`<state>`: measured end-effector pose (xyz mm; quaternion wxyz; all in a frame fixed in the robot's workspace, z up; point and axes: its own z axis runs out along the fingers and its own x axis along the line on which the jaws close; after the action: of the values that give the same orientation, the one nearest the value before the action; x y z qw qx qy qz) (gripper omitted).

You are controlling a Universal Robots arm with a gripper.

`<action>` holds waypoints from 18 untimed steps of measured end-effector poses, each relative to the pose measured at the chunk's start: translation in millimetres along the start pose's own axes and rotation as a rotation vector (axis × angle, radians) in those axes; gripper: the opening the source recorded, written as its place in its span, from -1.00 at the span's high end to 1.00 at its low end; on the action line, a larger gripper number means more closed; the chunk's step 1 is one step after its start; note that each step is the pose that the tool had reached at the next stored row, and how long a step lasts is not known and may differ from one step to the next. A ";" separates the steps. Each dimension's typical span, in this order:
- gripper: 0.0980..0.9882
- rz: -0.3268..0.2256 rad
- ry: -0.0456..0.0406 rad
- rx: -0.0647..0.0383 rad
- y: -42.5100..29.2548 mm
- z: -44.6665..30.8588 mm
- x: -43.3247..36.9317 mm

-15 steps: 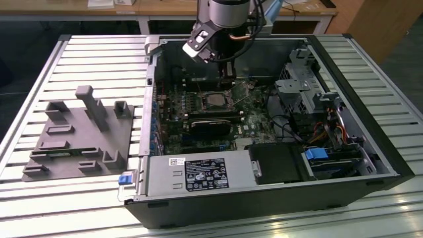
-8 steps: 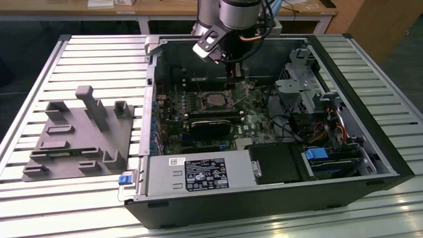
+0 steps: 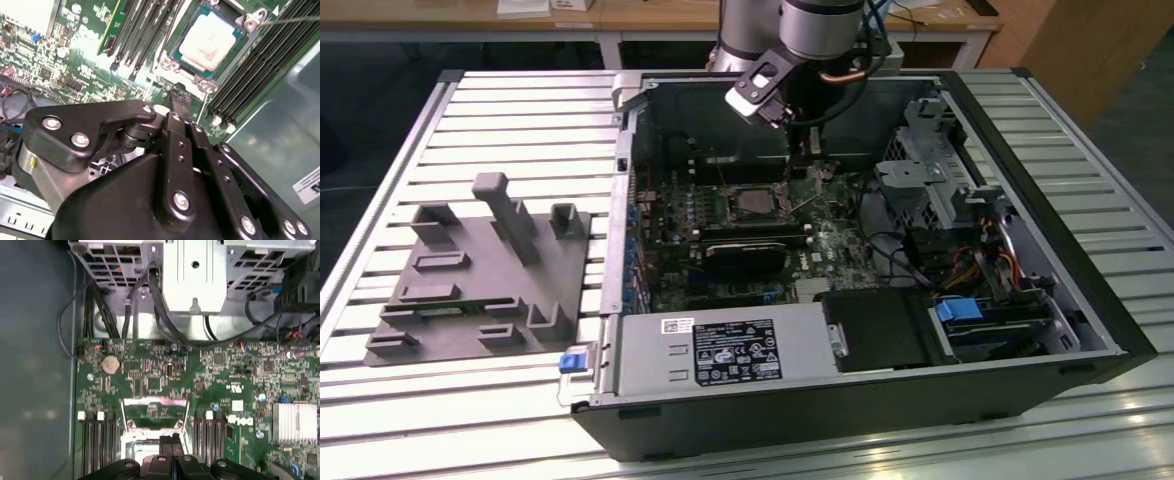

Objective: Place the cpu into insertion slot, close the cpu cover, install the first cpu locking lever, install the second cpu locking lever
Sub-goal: 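Close the cpu cover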

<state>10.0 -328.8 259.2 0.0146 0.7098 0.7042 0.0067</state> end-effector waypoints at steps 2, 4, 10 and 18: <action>0.98 0.000 0.0000 0.000 3.0 0.2 0.6; 0.98 0.000 -0.0001 0.001 5.0 0.4 1.4; 0.98 0.000 -0.0002 0.004 11.9 1.7 2.8; 0.98 0.002 -0.0003 0.004 22.5 2.4 7.9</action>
<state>32.6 -321.1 257.3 0.0132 0.7107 0.7034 0.0051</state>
